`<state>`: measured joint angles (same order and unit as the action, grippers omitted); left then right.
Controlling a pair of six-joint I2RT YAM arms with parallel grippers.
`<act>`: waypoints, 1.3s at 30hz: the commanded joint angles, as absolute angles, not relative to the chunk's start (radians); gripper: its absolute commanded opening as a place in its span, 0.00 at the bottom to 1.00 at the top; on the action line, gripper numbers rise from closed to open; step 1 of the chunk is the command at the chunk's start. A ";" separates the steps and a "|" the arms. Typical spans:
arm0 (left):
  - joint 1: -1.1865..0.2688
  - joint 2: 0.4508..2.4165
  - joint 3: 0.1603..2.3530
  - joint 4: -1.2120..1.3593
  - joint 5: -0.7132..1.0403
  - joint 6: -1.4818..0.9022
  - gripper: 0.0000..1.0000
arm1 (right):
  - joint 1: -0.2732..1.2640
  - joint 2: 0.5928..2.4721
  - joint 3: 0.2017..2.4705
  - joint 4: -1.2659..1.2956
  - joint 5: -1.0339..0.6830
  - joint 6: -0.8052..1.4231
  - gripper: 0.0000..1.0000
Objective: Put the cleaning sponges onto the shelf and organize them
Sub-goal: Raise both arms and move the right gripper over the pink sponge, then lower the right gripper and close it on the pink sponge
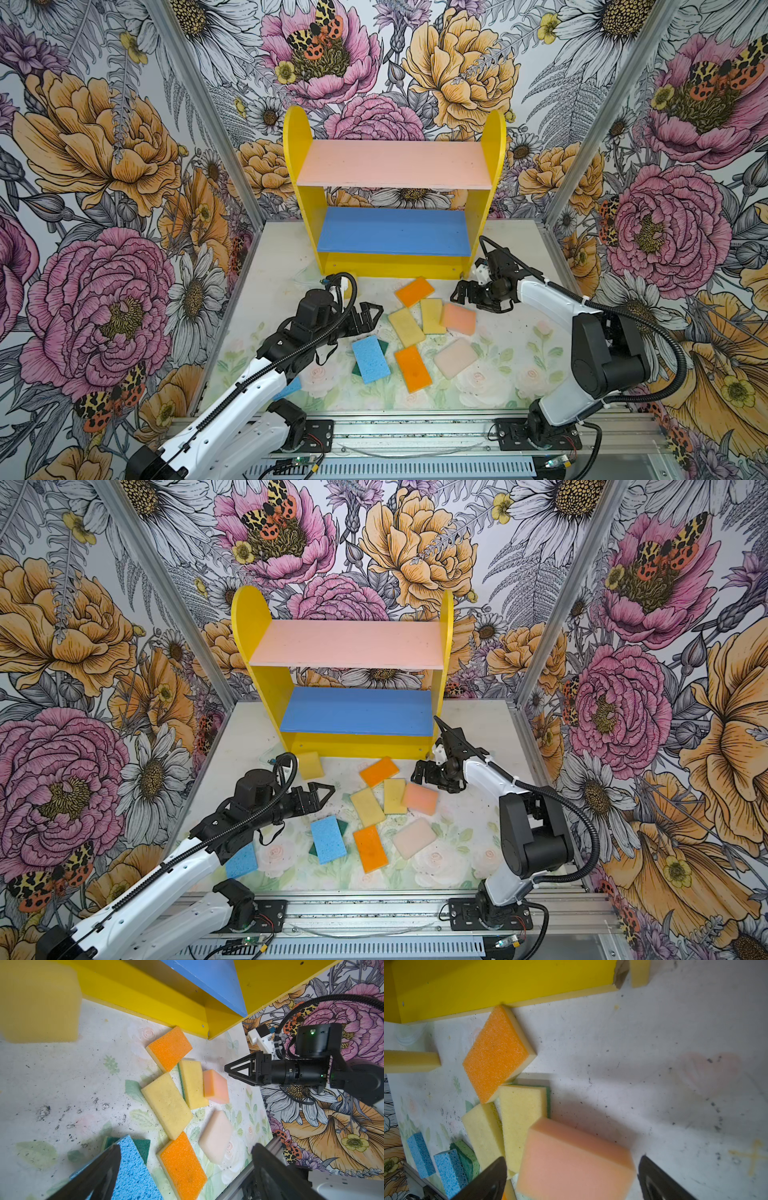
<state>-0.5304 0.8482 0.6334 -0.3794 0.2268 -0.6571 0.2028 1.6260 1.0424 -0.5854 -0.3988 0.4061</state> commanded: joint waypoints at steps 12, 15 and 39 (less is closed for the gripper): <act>-0.593 0.862 0.622 -0.379 0.199 -0.683 0.99 | 0.195 1.588 0.966 -0.535 -0.449 0.379 0.99; -0.595 0.876 0.623 -0.372 0.204 -0.677 0.99 | 0.196 1.619 0.950 -0.534 -0.510 0.373 0.99; -0.669 0.915 0.620 -0.342 0.198 -0.713 0.99 | 0.424 1.488 0.914 -0.592 -0.189 0.197 0.99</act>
